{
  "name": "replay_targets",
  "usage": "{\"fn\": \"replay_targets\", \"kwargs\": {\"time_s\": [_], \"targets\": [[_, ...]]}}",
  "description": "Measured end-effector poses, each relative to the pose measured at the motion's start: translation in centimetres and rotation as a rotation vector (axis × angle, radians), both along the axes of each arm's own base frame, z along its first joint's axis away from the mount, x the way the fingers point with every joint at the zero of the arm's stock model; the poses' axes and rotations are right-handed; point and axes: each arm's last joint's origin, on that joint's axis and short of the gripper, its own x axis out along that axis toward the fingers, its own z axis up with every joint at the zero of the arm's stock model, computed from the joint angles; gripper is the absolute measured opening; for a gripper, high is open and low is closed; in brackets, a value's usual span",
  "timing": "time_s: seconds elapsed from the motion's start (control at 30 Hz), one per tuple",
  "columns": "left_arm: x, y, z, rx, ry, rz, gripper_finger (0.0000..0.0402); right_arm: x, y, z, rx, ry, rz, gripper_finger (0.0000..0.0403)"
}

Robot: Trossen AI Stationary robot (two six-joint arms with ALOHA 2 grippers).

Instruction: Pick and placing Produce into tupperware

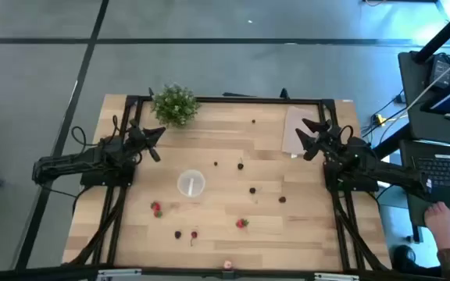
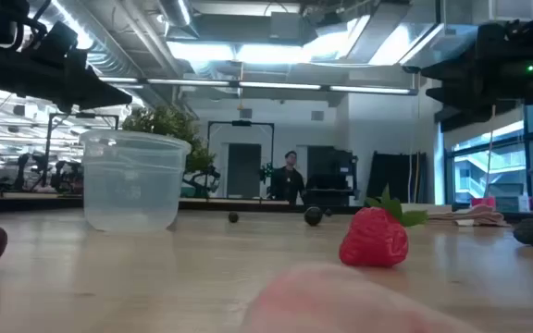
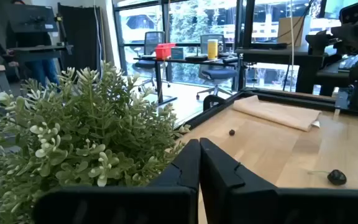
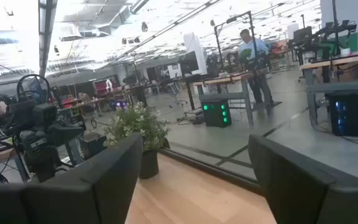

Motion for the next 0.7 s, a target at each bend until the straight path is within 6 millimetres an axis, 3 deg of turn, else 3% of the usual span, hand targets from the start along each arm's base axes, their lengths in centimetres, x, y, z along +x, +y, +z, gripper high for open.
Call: {"fn": "replay_targets", "kwargs": {"time_s": [0.7], "targets": [[0.00,0.00,0.00,0.000,0.000,0.000,0.0053,0.00,0.00,-0.01,0.000,0.000,0.000,0.0295]]}}
